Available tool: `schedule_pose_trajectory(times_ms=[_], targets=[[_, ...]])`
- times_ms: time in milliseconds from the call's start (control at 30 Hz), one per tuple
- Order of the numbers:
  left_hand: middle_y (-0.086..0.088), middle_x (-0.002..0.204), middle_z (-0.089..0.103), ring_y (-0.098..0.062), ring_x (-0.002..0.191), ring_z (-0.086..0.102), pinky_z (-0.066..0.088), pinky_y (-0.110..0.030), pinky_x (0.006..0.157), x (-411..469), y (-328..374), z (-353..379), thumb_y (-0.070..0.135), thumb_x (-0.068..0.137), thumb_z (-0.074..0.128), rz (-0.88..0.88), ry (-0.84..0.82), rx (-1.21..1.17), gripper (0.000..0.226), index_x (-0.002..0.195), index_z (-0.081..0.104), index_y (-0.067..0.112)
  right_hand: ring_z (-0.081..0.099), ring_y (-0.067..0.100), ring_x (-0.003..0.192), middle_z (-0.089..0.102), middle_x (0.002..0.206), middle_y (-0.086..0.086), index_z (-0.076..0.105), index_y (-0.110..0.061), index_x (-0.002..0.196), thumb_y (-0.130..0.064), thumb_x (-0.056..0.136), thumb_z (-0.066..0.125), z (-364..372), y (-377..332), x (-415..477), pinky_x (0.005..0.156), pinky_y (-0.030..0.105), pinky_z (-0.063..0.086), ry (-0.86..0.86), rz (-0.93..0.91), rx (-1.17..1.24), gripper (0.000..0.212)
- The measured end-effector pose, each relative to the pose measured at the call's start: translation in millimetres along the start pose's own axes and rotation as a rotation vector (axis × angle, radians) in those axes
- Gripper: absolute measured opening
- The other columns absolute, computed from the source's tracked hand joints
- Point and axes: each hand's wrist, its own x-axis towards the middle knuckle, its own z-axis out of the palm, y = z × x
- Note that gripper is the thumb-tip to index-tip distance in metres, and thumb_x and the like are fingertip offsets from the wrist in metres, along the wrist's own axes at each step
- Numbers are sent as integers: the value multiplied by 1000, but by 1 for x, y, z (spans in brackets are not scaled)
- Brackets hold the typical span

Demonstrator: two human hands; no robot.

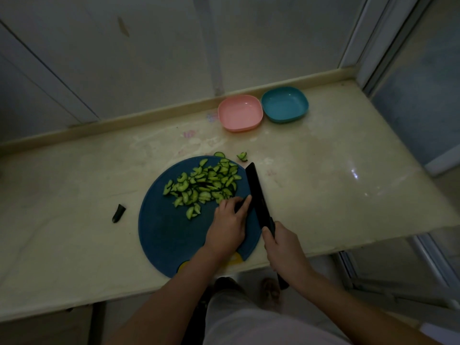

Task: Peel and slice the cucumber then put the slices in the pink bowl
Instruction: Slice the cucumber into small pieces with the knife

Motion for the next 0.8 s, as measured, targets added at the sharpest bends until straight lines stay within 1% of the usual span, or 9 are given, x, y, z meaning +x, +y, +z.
schedule_pose_trajectory(times_ms=[267,400,467,600,667,733,800], targets=[[-14,109,57,-24,96,39,49,-39,74,0,0,1,20,86,35,3,5,5,50,132,50,10,46,13,53,50,64,2,40,-20,68,-25,99,39,0,-2,-1,48,25,36,-1,0,-7,31],[-15,109,57,-25,96,40,50,-39,74,1,0,1,18,85,38,5,6,3,49,131,51,9,45,10,52,49,63,1,39,-20,68,-24,99,39,1,-1,-1,43,17,33,10,-8,-37,32],[-15,109,57,-25,96,40,50,-39,75,1,-1,2,16,84,40,9,8,-3,49,131,51,9,43,8,53,47,63,-1,38,-20,67,-23,100,39,1,-2,-1,43,14,34,21,-17,-57,33],[-14,109,57,-24,97,40,50,-38,75,0,-1,1,18,84,36,14,2,-17,49,130,52,9,42,5,53,45,63,-2,37,-21,67,-22,100,38,2,-4,1,44,11,35,22,-13,-87,33],[-15,109,58,-24,97,40,51,-39,75,0,-1,1,19,84,35,18,-3,-25,50,131,52,9,41,4,54,45,64,-3,41,-17,71,-22,100,38,4,-3,4,45,11,36,17,-24,-108,29],[-15,111,57,-24,98,40,51,-41,76,0,-2,1,20,85,34,15,-10,-35,51,132,50,10,41,4,55,45,66,-3,45,-12,80,-22,100,37,8,-1,7,45,12,36,13,-30,-122,24],[-16,112,56,-25,99,41,51,-42,77,0,-2,1,20,85,33,11,-11,-43,52,133,49,10,42,5,54,46,66,-3,46,-10,82,-23,100,36,12,0,8,44,13,35,18,-22,-110,24]])
